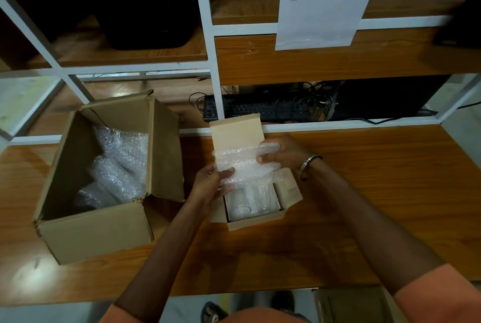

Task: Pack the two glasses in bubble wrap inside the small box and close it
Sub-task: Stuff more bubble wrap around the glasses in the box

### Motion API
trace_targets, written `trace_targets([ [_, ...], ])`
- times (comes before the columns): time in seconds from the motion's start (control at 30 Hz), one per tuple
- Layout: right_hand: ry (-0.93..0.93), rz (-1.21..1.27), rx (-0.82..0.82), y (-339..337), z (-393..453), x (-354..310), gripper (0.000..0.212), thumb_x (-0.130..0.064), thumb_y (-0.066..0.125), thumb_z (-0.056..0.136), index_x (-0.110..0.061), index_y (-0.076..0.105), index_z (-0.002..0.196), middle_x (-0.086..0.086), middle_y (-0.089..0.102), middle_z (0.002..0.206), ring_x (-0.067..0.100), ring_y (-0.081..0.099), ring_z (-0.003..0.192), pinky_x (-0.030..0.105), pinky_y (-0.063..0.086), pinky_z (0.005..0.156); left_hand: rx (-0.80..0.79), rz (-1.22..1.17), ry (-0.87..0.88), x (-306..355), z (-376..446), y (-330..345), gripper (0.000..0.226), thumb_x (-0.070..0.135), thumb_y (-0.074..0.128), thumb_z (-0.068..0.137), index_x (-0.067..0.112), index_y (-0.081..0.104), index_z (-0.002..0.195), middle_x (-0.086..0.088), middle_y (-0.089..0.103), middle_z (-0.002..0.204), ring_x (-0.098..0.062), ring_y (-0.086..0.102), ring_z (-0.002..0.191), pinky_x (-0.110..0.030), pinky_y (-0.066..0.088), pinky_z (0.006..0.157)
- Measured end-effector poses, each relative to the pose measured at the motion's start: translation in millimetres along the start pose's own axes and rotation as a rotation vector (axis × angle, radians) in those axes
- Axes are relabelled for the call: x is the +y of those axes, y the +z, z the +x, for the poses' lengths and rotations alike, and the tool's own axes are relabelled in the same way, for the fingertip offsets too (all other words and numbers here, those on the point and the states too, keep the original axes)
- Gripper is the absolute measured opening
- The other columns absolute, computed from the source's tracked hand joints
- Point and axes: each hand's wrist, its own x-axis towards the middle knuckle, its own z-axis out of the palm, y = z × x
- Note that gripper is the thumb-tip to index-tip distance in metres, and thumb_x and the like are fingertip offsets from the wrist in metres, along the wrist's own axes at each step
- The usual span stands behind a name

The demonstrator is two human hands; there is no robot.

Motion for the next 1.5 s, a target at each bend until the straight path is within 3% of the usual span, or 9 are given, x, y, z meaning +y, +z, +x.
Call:
trace_targets([
  [0.2,0.017,-0.293,0.446,8,-4,28,0.007,-0.013,0.071,0.087,-0.014,0.067,0.093,0.003,0.067,0.086,0.028,0.067,0.081,0.047,0.062,0.070,0.082,0.050,-0.035,-19,8,-10,0.028,0.010,0.071,0.096,0.006,0.065,0.123,-0.020,0.075,0.115,-0.021,0.075,0.082,-0.030,0.060,0.064],
  [0.3,0.034,-0.236,0.348,21,-14,40,0.016,-0.010,0.067,0.092,-0.021,0.067,0.103,-0.003,0.066,0.096,0.021,0.066,0.087,0.044,0.064,0.068,-0.013,0.161,-0.094,-31,9,-4,0.025,0.015,0.065,0.102,0.009,0.063,0.126,-0.014,0.075,0.116,-0.025,0.079,0.096,-0.037,0.065,0.082],
  [0.47,-0.061,-0.251,0.167,47,-34,55,0.055,0.003,0.054,0.097,-0.023,0.055,0.146,-0.005,0.055,0.143,0.005,0.054,0.122,-0.001,0.043,0.086,-0.046,0.297,-0.080,-47,14,15,0.028,0.015,0.064,0.103,0.019,0.056,0.129,-0.008,0.069,0.119,-0.025,0.073,0.104,-0.039,0.064,0.087],
  [0.57,-0.082,-0.537,0.002,61,-39,67,0.060,-0.009,0.058,0.097,-0.031,0.049,0.151,-0.002,0.042,0.158,0.015,0.045,0.138,0.018,0.039,0.108,-0.061,0.361,-0.032,-51,19,22,0.028,0.011,0.064,0.103,0.026,0.053,0.123,-0.004,0.068,0.119,-0.021,0.069,0.108,-0.039,0.062,0.094],
  [0.77,0.065,-0.580,-0.190,73,-40,51,0.084,-0.068,0.066,0.086,-0.034,0.036,0.157,-0.001,0.024,0.164,0.024,0.036,0.144,0.032,0.037,0.110,-0.034,0.621,0.054,-54,32,26,0.047,0.010,0.064,0.102,0.011,0.053,0.148,-0.008,0.062,0.137,-0.026,0.064,0.122,-0.042,0.059,0.100],
  [0.9,0.077,-0.545,-0.218,74,-39,37,0.053,-0.046,0.065,0.097,-0.022,0.058,0.144,0.004,0.048,0.154,0.024,0.047,0.137,0.029,0.040,0.104,-0.006,0.634,0.069,-55,35,25,0.035,0.006,0.065,0.100,0.013,0.061,0.134,-0.005,0.066,0.116,-0.026,0.066,0.110,-0.043,0.061,0.092],
  [1.1,0.072,-0.631,-0.048,76,-25,41,0.034,-0.016,0.070,0.094,-0.018,0.073,0.127,0.006,0.070,0.131,0.021,0.066,0.116,0.029,0.051,0.099,0.046,0.810,0.156,-59,38,28,0.063,0.009,0.085,0.085,0.005,0.060,0.142,-0.012,0.063,0.143,-0.030,0.063,0.126,-0.046,0.059,0.100],
  [1.27,0.077,-0.726,-0.020,89,-17,46,0.055,-0.021,0.077,0.088,-0.021,0.062,0.140,0.009,0.050,0.148,0.028,0.055,0.129,0.035,0.045,0.105,0.077,0.929,0.389,-55,28,29,0.037,0.019,0.086,0.084,0.007,0.073,0.117,-0.010,0.075,0.118,-0.026,0.069,0.112,-0.019,0.052,0.082],
  [1.5,-0.002,-0.965,-0.087,93,-5,43,0.058,-0.013,0.074,0.086,-0.012,0.054,0.141,0.009,0.033,0.152,0.032,0.052,0.125,0.037,0.050,0.099,0.002,1.280,0.537,-48,5,12,0.053,0.009,0.077,0.087,0.011,0.064,0.139,-0.011,0.063,0.143,-0.028,0.061,0.127,-0.033,0.053,0.100],
])
